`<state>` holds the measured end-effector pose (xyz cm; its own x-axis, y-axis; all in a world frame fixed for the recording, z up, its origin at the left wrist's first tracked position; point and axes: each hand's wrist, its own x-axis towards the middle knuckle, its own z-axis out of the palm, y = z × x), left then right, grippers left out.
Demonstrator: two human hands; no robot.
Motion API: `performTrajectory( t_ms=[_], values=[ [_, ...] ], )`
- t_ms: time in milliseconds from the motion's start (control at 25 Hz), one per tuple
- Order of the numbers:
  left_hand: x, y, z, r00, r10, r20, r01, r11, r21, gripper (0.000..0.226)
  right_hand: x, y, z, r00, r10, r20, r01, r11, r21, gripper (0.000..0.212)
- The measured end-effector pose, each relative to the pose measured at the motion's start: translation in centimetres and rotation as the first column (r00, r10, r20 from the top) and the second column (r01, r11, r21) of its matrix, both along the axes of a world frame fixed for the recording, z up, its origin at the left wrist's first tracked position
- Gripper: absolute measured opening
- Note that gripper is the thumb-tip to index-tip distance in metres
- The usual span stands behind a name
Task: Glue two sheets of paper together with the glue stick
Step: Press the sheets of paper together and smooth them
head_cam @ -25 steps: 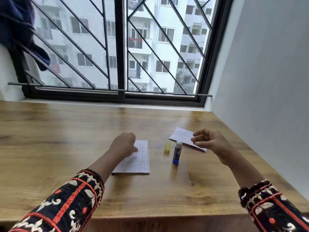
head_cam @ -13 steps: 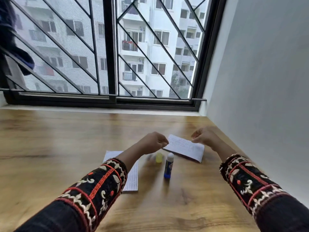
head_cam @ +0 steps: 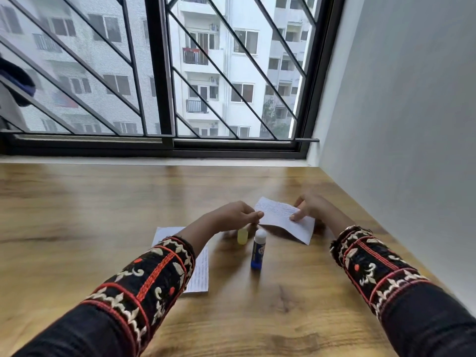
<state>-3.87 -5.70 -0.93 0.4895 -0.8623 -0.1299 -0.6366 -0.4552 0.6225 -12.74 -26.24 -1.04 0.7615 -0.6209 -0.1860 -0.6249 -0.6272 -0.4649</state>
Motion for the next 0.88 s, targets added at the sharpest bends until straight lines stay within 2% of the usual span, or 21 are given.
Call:
performTrajectory(
  t_ms=[80,160,200,280,400,480,560,640,760,840,880],
  values=[
    [0.0,0.0,-0.2,1.000,0.004,-0.006,-0.004,1.000,-0.007,0.046,0.0,0.1,0.1,1.000,0.013,-0.024,-0.014,1.000,-0.011,0.048],
    [0.0,0.0,-0.3,1.000,0.014,-0.019,-0.014,1.000,-0.007,0.044,-0.1,0.2,0.3,1.000,0.024,0.010,-0.024,0.999,-0.029,0.029],
    [0.0,0.0,-0.4,0.999,0.022,-0.032,-0.022,1.000,-0.011,0.044,-0.3,0.2,0.5,0.998,0.023,0.066,-0.021,0.999,-0.034,0.023],
    [-0.1,0.1,-0.4,0.998,0.039,-0.048,-0.041,0.998,-0.043,0.042,-0.5,0.7,1.6,0.979,0.008,0.203,-0.001,0.999,-0.036,0.024],
    [-0.2,0.8,-0.2,0.984,0.151,-0.094,-0.169,0.955,-0.245,0.038,-1.2,2.4,4.2,0.910,0.009,0.415,0.023,0.997,-0.071,0.021],
    [-0.3,1.3,0.7,0.924,0.217,-0.315,-0.338,0.847,-0.409,0.037,-1.5,4.6,5.9,0.854,0.073,0.516,0.039,0.978,-0.203,0.013],
    [-0.4,2.0,2.3,0.775,0.177,-0.606,-0.515,0.733,-0.445,0.040,-1.6,7.7,7.0,0.808,0.210,0.550,0.041,0.912,-0.409,0.010],
    [-0.3,2.9,3.8,0.630,0.080,-0.772,-0.625,0.643,-0.443,0.047,-1.6,11.1,7.4,0.756,0.389,0.526,0.014,0.795,-0.607,0.008],
    [-0.2,4.8,5.0,0.550,0.013,-0.835,-0.731,0.491,-0.473,0.039,-2.0,15.5,7.1,0.699,0.577,0.421,-0.057,0.632,-0.772,0.010],
    [0.0,6.3,5.3,0.534,0.080,-0.842,-0.796,0.384,-0.468,0.033,-2.0,17.4,6.7,0.687,0.635,0.353,-0.170,0.612,-0.772,0.015],
    [0.2,7.3,5.3,0.537,0.125,-0.835,-0.810,0.352,-0.468,0.033,-2.0,18.1,6.7,0.677,0.648,0.349,-0.245,0.645,-0.724,0.024]
  ],
)
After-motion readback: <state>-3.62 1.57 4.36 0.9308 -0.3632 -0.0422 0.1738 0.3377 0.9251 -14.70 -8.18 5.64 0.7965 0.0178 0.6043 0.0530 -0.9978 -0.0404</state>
